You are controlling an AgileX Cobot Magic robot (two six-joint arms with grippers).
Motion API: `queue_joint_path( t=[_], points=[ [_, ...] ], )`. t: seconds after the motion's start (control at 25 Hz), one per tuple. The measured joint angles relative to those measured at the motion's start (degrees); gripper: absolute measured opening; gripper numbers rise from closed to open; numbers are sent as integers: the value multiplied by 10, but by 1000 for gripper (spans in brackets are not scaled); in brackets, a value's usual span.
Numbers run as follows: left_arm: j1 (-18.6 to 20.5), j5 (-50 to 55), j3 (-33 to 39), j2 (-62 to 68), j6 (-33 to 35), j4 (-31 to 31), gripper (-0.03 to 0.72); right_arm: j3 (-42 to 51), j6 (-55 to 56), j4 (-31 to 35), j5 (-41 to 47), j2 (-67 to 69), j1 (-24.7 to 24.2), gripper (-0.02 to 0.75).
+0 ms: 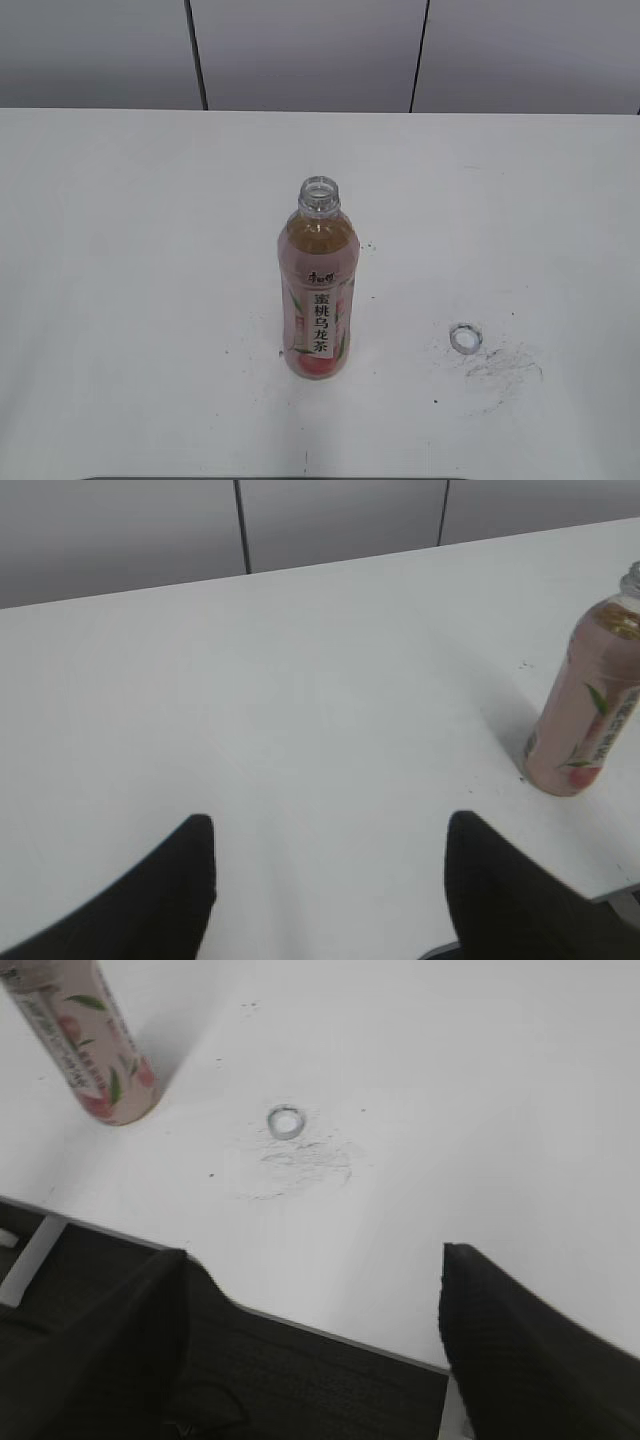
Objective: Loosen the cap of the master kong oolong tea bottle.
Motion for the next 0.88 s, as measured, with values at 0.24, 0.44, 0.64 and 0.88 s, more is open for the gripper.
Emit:
queue_joint_path(
  t=[0.24, 0.44, 0.64, 0.88],
  points=[
    [34, 0, 0, 0, 0, -4, 436, 0, 0, 2, 0, -3, -141, 586],
    [43, 0, 0, 0, 0, -4, 436, 2, 0, 2, -1, -43, -187, 586],
    [64, 0, 0, 0, 0, -4, 436, 2, 0, 3, 0, -54, -188, 586],
    [99, 0, 0, 0, 0, -4, 436, 2, 0, 3, 0, -54, -188, 586]
  ],
)
